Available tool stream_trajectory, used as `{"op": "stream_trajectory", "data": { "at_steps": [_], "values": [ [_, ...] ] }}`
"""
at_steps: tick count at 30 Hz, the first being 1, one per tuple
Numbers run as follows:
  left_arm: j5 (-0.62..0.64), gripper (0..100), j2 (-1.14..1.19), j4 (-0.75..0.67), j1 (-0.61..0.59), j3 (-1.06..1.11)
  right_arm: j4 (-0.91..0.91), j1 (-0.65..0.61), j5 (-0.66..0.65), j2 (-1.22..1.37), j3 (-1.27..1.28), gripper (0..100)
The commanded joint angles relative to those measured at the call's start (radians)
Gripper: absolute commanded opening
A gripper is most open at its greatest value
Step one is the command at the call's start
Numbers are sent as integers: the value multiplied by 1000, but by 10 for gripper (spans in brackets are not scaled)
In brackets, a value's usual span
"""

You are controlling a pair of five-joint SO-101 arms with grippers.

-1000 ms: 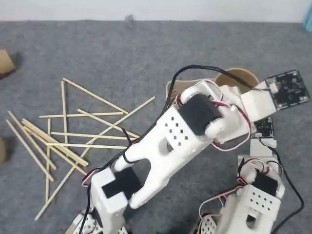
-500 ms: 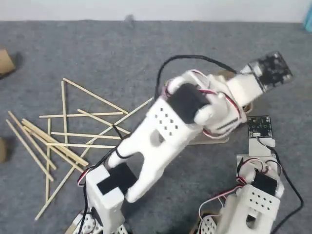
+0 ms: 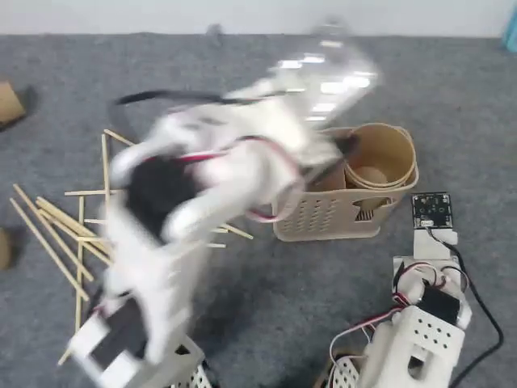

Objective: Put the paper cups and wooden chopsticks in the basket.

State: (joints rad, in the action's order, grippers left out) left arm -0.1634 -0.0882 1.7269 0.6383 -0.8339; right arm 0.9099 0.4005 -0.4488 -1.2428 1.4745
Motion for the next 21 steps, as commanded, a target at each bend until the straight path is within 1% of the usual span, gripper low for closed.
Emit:
{"op": "stream_trajectory", "data": {
  "at_steps": [1, 4, 8, 11, 13, 15, 18, 21],
  "values": [
    [9, 173, -267, 25, -181, 142, -8, 13, 35, -16, -14, 8],
    [8, 173, -391, 18, -330, 288, -7, 13, 117, -16, -41, 8],
    [8, 173, -543, -61, -551, 526, -16, 7, 170, -18, -49, 8],
    [6, 173, -649, -204, -753, 725, -15, 5, 192, -18, -51, 8],
    [6, 173, -703, -325, -904, 860, -8, 8, 195, -18, -51, 8],
    [6, 173, -729, -456, -1028, 995, -7, 10, 193, -18, -51, 8],
    [6, 173, -703, -617, -1154, 1133, 4, 12, 187, -18, -49, 8],
    [11, 173, -618, -730, -1246, 1187, 12, 7, 187, -18, -49, 8]
  ]
}}
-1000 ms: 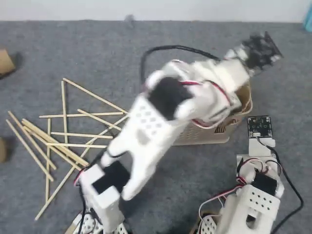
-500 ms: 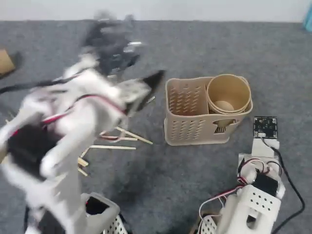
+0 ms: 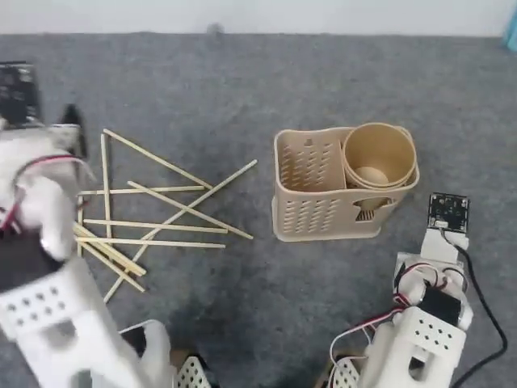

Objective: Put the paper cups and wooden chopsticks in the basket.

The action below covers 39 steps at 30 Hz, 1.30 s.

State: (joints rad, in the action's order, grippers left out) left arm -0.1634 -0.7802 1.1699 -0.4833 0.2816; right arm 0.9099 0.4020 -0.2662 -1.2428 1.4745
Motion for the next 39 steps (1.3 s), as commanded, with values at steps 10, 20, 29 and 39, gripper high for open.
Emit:
{"op": "stream_trajectory", "data": {
  "at_steps": [10, 20, 29, 39],
  "values": [
    [175, 173, 578, -520, -348, -61, 12, 5, 3, -18, -46, 8],
    [339, 173, 1272, -612, -453, -628, 8, 5, -12, -18, -43, 9],
    [416, 173, 1880, -568, -459, -1428, 7, -58, -52, -18, -23, 8],
    [537, 173, 2368, -867, -450, -1946, 8, -105, -109, -18, -15, 8]
  ]
}}
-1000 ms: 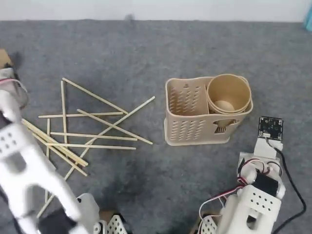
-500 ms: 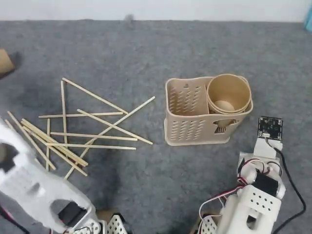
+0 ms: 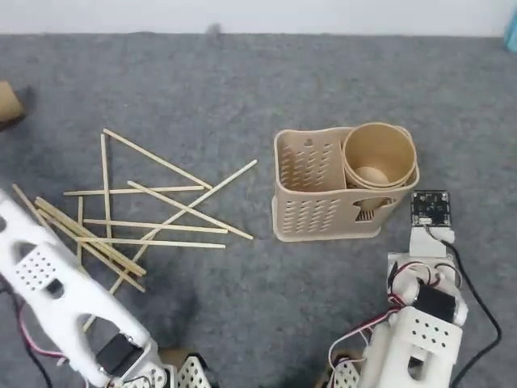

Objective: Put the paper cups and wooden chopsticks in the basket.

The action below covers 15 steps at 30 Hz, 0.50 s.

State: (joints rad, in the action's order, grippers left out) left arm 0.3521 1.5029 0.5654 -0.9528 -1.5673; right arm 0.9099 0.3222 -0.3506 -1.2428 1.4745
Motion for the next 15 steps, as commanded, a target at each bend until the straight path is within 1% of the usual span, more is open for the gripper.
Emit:
{"op": "stream_trajectory", "data": {
  "at_steps": [1, 3, 5, 8, 15],
  "values": [
    [21, 173, 103, -368, 25, -79, 8, -30, -25, -18, -15, 8],
    [21, 173, 133, -525, 32, -10, 12, -31, -25, -18, -14, 8],
    [20, 173, 144, -618, 41, 39, 13, -31, -25, -18, -14, 8],
    [18, 173, 137, -644, 48, 107, 15, -31, -25, -18, -14, 8],
    [18, 173, 149, -629, 61, 133, 16, -31, -26, -18, -14, 8]
  ]
}}
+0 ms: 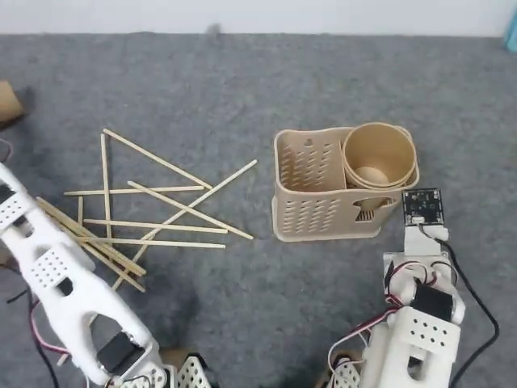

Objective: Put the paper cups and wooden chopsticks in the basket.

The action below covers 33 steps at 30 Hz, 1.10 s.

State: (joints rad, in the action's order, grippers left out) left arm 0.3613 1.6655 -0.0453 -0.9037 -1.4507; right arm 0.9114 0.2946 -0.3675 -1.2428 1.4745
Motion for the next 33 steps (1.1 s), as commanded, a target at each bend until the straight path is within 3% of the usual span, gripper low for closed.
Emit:
{"op": "stream_trajectory", "data": {
  "at_steps": [1, 9, 21, 26, 33],
  "values": [
    [8, 173, -20, -6, 14, 39, 15, -4, -9, -18, -14, 8],
    [12, 173, -25, 193, 37, 65, 27, -4, -9, -18, -15, 8],
    [12, 173, -26, 301, 44, -28, 25, -4, -9, -18, -15, 8],
    [14, 173, -23, 575, 31, -228, 21, -4, -9, -18, -15, 8],
    [40, 173, -172, 980, 8, -226, 19, -4, -9, -18, -15, 8]
  ]
}}
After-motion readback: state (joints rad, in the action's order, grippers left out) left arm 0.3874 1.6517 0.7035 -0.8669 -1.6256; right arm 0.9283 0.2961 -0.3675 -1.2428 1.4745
